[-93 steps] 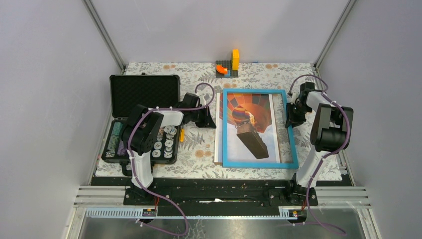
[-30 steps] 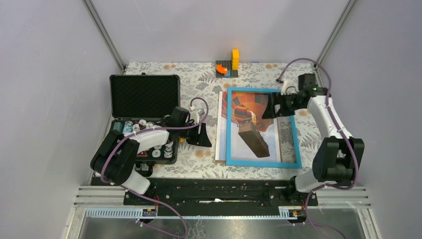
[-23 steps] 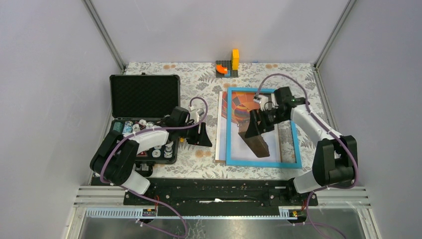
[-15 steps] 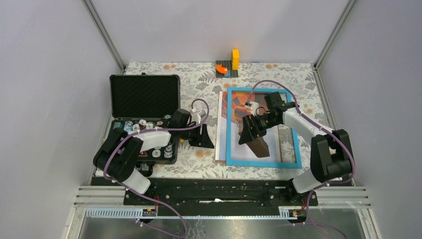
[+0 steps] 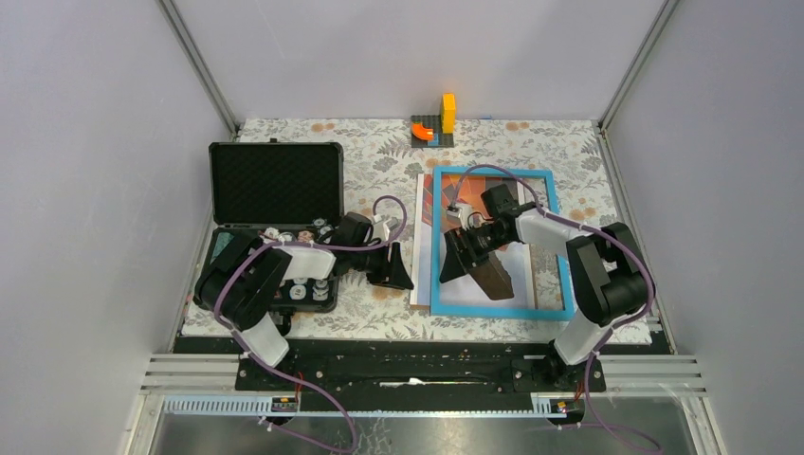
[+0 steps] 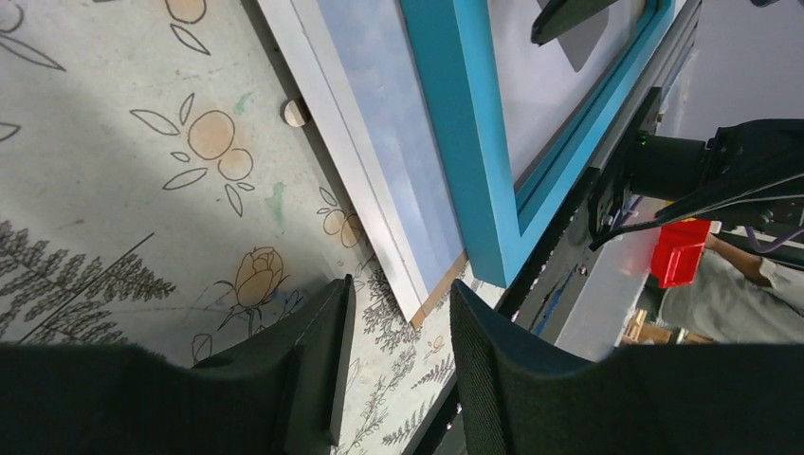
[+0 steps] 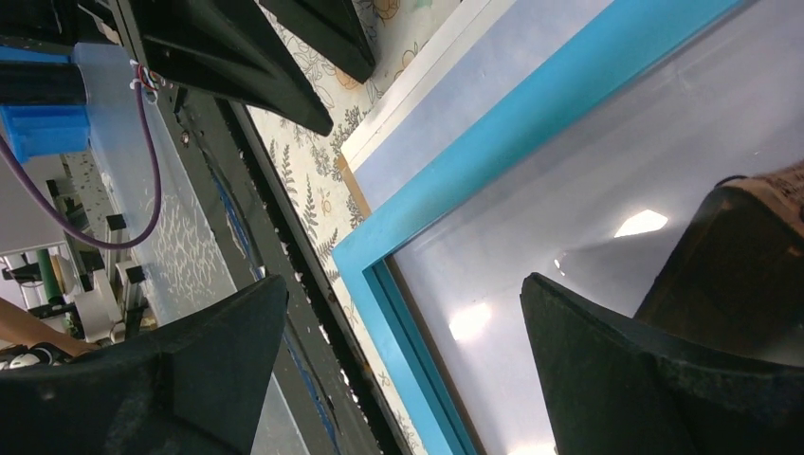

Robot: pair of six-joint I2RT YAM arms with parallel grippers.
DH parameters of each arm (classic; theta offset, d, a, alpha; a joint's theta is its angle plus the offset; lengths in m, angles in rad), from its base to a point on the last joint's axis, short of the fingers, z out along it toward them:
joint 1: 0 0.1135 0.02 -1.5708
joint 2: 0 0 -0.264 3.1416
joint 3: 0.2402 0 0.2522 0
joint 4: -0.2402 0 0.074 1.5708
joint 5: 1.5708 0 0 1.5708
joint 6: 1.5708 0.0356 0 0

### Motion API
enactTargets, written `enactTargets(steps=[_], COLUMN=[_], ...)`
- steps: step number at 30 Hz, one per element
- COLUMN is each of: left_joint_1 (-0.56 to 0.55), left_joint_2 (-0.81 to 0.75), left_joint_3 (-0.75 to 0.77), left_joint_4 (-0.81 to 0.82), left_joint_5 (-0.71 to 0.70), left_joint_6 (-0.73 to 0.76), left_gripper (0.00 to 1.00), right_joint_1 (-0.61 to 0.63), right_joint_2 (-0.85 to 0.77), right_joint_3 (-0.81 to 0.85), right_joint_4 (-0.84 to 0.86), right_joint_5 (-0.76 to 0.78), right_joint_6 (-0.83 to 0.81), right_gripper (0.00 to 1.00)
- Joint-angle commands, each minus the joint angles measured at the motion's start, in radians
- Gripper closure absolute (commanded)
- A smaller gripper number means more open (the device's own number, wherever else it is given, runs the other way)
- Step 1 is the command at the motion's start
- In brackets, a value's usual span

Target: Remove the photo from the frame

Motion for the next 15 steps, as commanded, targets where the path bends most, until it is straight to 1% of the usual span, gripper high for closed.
enactTargets(steps=[1,15], left_joint_1=[-0.002,-0.022], left_joint_2=[0.04,0.106], left_joint_3=[0.002,0.036], left_joint_4=[0.05,0.062], left_joint_5=[0.011,0.018], left_joint_6=[-0.014,-0.047], left_gripper=[0.54,0.57], right_joint_1=[0.025,0.029], right_joint_2=[0.025,0.17], right_joint_3=[-0.003,0.037], right_joint_4=[0.059,0.01], right_joint_5=[-0.012,0.093], right_joint_6=[0.021,0.054], right_gripper=[0.0,0.0])
